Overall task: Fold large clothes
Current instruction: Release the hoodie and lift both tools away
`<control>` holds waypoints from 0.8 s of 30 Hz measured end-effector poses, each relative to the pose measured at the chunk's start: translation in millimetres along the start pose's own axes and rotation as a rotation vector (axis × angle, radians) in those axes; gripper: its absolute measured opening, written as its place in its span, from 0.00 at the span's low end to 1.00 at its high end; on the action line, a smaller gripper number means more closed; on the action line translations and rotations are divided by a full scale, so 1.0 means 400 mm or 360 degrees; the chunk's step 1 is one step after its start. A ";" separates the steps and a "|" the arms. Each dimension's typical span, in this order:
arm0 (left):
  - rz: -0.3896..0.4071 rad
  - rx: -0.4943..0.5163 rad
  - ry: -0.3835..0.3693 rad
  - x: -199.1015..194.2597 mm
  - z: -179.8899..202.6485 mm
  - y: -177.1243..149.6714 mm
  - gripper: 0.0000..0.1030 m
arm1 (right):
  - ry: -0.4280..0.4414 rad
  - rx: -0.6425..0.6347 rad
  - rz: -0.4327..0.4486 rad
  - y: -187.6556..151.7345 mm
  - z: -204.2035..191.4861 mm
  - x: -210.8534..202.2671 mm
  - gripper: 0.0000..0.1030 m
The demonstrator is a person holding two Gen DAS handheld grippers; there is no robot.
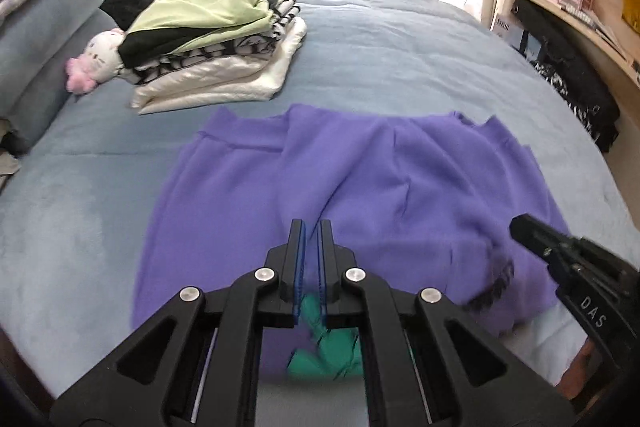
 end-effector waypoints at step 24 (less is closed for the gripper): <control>-0.0222 -0.0348 -0.0327 -0.144 -0.163 -0.333 0.15 | 0.0006 -0.0280 -0.0090 -0.282 -0.139 -0.195 0.04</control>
Point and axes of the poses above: each gripper's, at about its wrist camera, not at the fingertips, and x roughly the way its jaws point, z to its right, y to its top, the point moved 1 cm from there along x, roughly the way its jaws point, and after that the axes turned 3 degrees about x, right-handed, at the moved point
